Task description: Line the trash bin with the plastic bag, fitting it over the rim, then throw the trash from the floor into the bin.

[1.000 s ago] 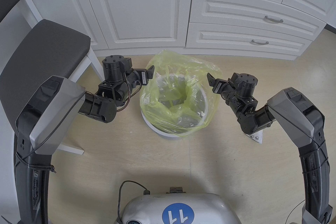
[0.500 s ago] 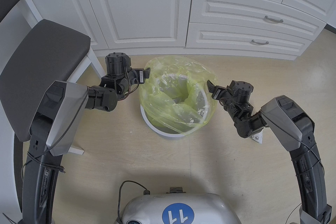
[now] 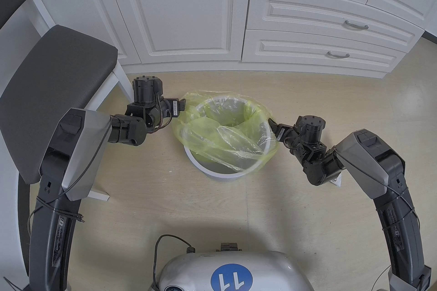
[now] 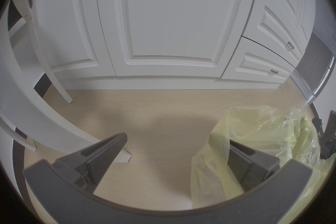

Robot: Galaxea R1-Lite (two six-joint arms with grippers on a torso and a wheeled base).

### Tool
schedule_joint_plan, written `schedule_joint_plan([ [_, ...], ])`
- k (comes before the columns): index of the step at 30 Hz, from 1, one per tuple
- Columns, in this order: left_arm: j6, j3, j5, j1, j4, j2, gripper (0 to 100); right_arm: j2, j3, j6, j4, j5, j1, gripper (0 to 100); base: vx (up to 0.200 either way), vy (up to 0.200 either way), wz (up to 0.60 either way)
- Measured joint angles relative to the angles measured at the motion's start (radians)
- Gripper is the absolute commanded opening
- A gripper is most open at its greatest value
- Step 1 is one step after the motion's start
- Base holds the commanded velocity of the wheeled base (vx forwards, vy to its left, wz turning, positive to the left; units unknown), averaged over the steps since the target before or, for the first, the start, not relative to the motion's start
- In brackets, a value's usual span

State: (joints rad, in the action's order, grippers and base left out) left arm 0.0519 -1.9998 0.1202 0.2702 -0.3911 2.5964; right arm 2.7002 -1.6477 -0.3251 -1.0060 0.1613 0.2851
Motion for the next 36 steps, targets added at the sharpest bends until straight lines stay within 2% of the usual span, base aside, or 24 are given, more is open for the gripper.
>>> schedule_joint_plan([
  [5, -0.001, 0.013, 0.019, -0.003, 0.015, -0.032, 100, -0.051, 0.098, 0.016, 0.0, -0.021, 0.003, 100, 0.0, 0.0, 0.0],
  [9, -0.001, 0.078, 0.024, -0.007, 0.016, -0.087, 100, -0.128, 0.206, 0.047, 0.001, -0.056, 0.003, 100, 0.0, 0.0, 0.0],
  [17, -0.001, 0.192, 0.026, -0.003, 0.027, -0.229, 100, -0.277, 0.39, 0.17, 0.009, -0.091, 0.005, 100, 0.0, 0.0, 0.0],
  [21, 0.003, 0.208, 0.033, 0.029, 0.049, -0.278, 100, -0.307, 0.435, 0.221, 0.072, -0.096, 0.011, 100, 0.0, 0.0, 0.0],
  [26, 0.008, 0.205, 0.086, 0.08, 0.094, -0.319, 100, -0.303, 0.455, 0.236, 0.095, -0.097, 0.033, 100, 0.0, 0.0, 0.0],
  [36, 0.018, 0.159, 0.111, 0.09, 0.189, -0.346, 100, -0.289, 0.506, 0.241, 0.094, -0.098, 0.092, 100, 0.0, 0.0, 0.0],
])
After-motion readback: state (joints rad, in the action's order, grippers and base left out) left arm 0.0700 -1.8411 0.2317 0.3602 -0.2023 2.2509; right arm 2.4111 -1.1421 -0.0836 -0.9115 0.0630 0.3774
